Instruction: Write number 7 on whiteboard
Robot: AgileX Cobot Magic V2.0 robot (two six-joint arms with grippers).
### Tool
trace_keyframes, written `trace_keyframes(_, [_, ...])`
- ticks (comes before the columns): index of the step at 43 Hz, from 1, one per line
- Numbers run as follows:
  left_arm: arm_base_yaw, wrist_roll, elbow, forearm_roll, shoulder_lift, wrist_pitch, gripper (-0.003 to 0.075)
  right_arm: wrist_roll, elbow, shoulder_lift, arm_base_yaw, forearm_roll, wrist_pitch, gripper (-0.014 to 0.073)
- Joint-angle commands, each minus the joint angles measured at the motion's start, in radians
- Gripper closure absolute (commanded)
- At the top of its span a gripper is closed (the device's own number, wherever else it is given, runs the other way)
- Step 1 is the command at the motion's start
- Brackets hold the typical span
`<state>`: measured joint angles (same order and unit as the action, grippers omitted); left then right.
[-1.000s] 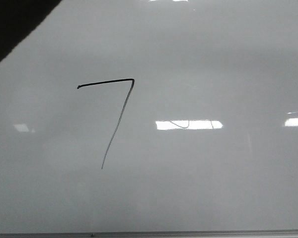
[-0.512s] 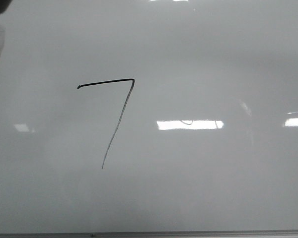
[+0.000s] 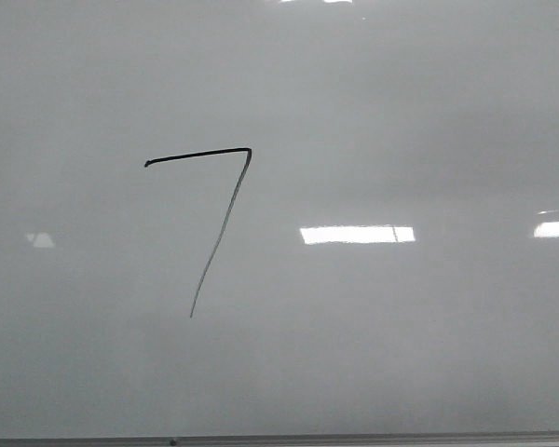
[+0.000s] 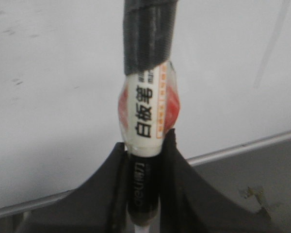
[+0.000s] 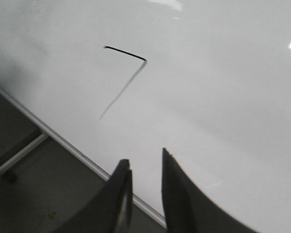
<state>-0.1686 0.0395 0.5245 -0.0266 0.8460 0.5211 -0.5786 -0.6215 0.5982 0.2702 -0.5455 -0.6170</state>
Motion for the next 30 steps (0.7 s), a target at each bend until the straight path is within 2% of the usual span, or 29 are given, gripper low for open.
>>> trace_keyframes(1, [0.138, -0.015, 0.034, 0.004, 0.036, -0.122, 0.0741, 0.047, 0.066, -0.097, -0.096, -0.021, 0.075, 0.0521])
trace_keyframes(7, [0.278, -0.015, 0.034, 0.004, 0.104, -0.204, 0.0741, 0.087, 0.166, -0.216, -0.179, -0.021, 0.089, 0.0663])
trace_keyframes(17, [0.284, -0.015, 0.034, 0.002, 0.265, -0.329, 0.0741, 0.093, 0.211, -0.272, -0.198, -0.024, 0.134, 0.0652])
trace_keyframes(30, [0.251, -0.015, 0.034, 0.001, 0.438, -0.667, 0.0741, 0.093, 0.211, -0.272, -0.198, -0.024, 0.140, 0.0652])
